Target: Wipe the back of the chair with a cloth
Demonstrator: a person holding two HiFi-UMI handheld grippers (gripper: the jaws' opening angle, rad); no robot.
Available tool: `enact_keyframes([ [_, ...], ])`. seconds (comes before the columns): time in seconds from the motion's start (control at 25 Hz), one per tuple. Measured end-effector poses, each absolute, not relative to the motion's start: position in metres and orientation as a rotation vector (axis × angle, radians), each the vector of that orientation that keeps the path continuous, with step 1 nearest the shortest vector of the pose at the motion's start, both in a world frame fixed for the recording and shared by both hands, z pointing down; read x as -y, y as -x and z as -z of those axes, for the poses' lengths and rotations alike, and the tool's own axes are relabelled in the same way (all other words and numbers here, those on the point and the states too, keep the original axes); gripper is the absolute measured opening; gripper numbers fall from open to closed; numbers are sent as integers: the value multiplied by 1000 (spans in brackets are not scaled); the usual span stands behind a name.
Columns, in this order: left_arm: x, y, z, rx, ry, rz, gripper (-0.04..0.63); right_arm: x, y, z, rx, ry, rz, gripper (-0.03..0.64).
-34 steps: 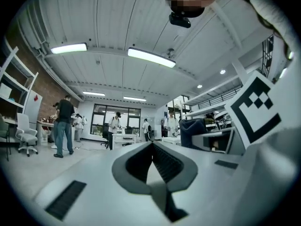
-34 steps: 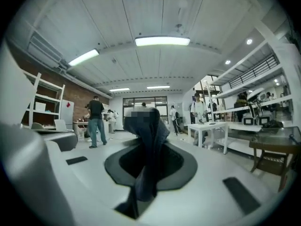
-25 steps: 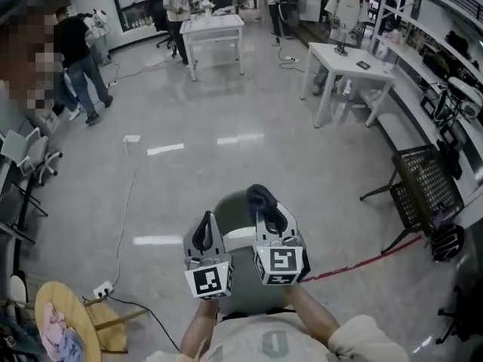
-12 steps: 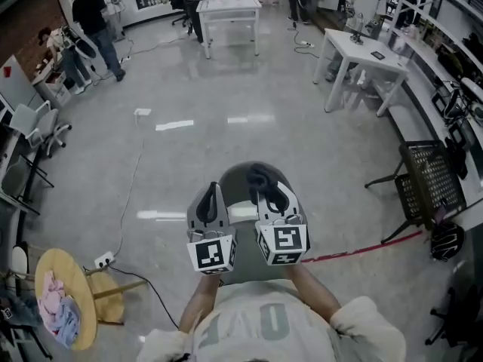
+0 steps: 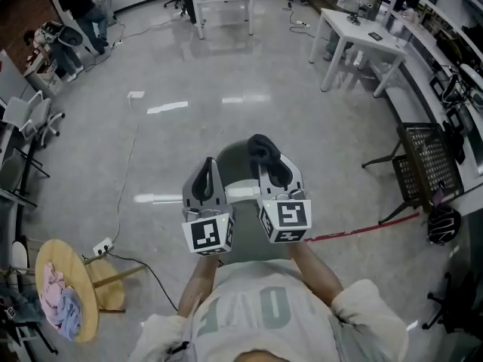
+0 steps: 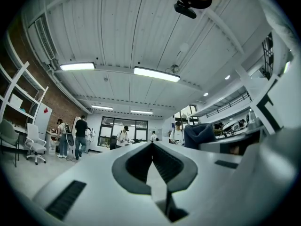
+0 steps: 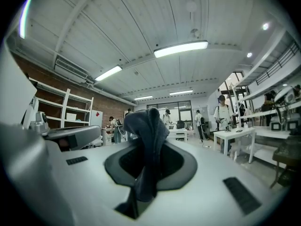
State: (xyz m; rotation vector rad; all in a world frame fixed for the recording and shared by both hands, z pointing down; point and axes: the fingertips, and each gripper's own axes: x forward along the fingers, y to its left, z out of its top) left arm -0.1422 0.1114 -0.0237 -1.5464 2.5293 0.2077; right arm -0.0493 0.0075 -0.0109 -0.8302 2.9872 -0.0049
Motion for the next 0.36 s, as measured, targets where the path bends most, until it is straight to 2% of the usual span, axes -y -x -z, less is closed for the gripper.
enact_keyframes([
  [0.36, -110, 146, 23, -2510, 1560, -199, 14, -1, 52, 12, -2986, 846, -1, 60],
])
